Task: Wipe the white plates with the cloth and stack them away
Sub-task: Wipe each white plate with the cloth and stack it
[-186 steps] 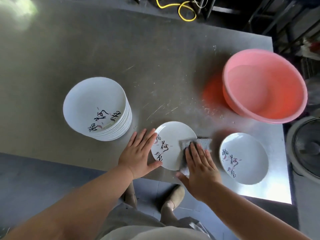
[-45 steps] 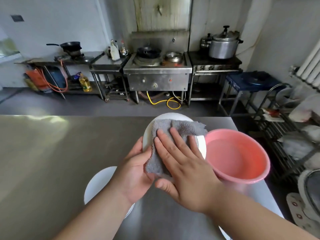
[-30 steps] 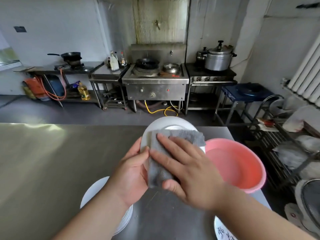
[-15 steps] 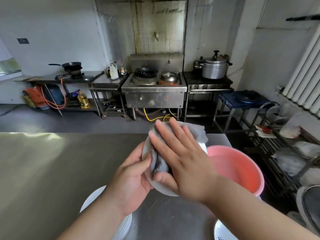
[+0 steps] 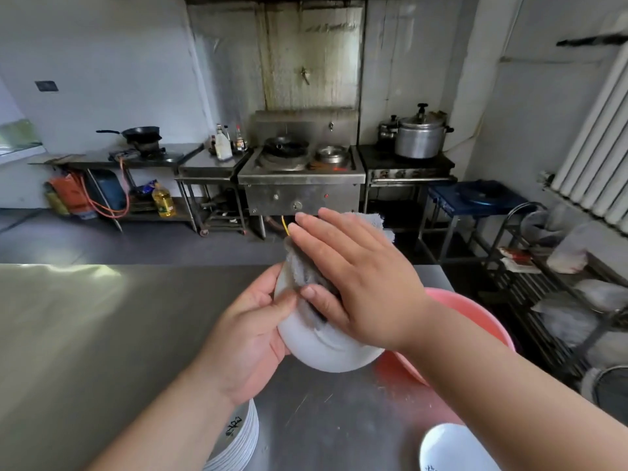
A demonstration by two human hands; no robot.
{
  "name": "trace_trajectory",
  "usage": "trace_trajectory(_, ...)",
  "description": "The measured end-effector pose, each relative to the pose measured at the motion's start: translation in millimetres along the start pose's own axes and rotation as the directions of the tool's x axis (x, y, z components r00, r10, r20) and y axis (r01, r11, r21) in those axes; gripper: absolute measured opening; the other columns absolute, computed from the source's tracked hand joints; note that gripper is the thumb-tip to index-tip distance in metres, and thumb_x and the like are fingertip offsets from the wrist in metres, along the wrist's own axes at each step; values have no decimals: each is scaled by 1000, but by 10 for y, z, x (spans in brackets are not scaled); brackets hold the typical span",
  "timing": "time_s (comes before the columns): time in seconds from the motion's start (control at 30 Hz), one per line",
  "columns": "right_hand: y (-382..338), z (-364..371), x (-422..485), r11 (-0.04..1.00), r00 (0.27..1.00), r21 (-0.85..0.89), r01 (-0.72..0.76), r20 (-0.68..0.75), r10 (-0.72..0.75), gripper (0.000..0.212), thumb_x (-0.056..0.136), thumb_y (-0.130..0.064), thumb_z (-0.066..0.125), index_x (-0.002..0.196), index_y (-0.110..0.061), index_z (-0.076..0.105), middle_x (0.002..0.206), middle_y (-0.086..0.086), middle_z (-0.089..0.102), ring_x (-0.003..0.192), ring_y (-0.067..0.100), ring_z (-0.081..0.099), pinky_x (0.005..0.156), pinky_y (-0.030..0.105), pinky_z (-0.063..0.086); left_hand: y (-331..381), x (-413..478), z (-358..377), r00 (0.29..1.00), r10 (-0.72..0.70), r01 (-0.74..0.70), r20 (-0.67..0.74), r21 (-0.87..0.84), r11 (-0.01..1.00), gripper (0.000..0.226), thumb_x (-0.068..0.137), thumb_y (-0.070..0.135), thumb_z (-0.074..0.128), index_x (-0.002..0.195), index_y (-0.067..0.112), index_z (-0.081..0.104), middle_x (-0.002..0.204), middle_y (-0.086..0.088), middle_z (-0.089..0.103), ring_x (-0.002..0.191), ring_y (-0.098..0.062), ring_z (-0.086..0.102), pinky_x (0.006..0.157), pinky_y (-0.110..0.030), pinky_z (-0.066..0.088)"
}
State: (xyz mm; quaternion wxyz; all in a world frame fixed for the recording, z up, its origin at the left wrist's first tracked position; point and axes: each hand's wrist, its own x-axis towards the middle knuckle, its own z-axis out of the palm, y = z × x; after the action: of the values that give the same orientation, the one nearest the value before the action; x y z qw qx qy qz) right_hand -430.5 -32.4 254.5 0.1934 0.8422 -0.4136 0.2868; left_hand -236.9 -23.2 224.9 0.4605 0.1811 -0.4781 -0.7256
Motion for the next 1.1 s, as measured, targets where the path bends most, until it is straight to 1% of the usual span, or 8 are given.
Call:
trace_trajectory(0.1,83,-4,-35,980,979,90,-178,-80,186,62,104,-31,57,158,-7,40,166,10,36,154,28,33,124,48,29,93,11,-56,998,57,-57,-38,-13,998,49,99,13,51,148,14,56,145,-20,61,132,-35,62,101,-47,57)
trace_trajectory(0.2,-129,147,-361,863,883,245,-442,-52,467,69,107,-33,48,165,-9,21,174,4,15,161,19,12,128,45,21,136,1,-131,992,100,-104,-74,-58,993,48,102,14,48,150,18,54,150,-16,58,137,-35,58,100,-48,57)
trace_trajectory(0.3,-411,274,-622,916,917,192,-351,-128,378,71,105,-39,45,162,-1,24,173,13,17,161,36,9,128,55,19,102,-24,-148,994,83,-90,-69,-101,991,47,104,15,46,151,16,51,153,-17,55,139,-35,56,99,-46,56)
trace_trajectory(0.4,-225,119,-389,948,948,150,-280,-112,298,70,103,-38,52,160,-2,32,171,12,24,160,33,15,128,52,19,62,-30,-136,998,54,-57,-31,-113,992,46,100,12,50,145,14,58,147,-18,60,131,-32,62,96,-44,58)
trace_trajectory(0.6,-57,-41,-237,804,847,355,-477,-58,528,68,107,-34,49,166,-17,20,173,-8,13,159,5,9,130,29,12,117,56,-129,990,113,-128,-88,-183,975,50,98,15,54,148,18,57,150,-13,59,135,-30,60,94,-44,59)
trace_trajectory(0.8,-730,350,-622,747,784,370,-552,-74,616,75,105,-44,37,165,-10,6,175,7,-7,160,30,-15,130,45,-2,-74,82,-29,969,83,-140,-231,-244,960,44,100,13,47,141,16,61,148,-16,60,133,-32,62,96,-48,60)
trace_trajectory(1.0,-29,67,-149,725,776,421,-545,-74,626,61,109,-34,44,165,-19,26,168,-16,16,160,7,6,131,38,12,14,133,12,972,121,-167,-200,-232,958,50,100,13,48,148,20,55,147,-11,62,132,-30,62,93,-46,60)
trace_trajectory(1.1,-238,226,-218,555,656,598,-578,-63,752,65,108,-28,49,166,-22,21,170,-19,7,156,-7,2,129,25,10,-35,158,101,972,145,-188,-183,-244,952,52,101,12,50,152,19,49,150,-12,59,137,-33,59,102,-49,56)
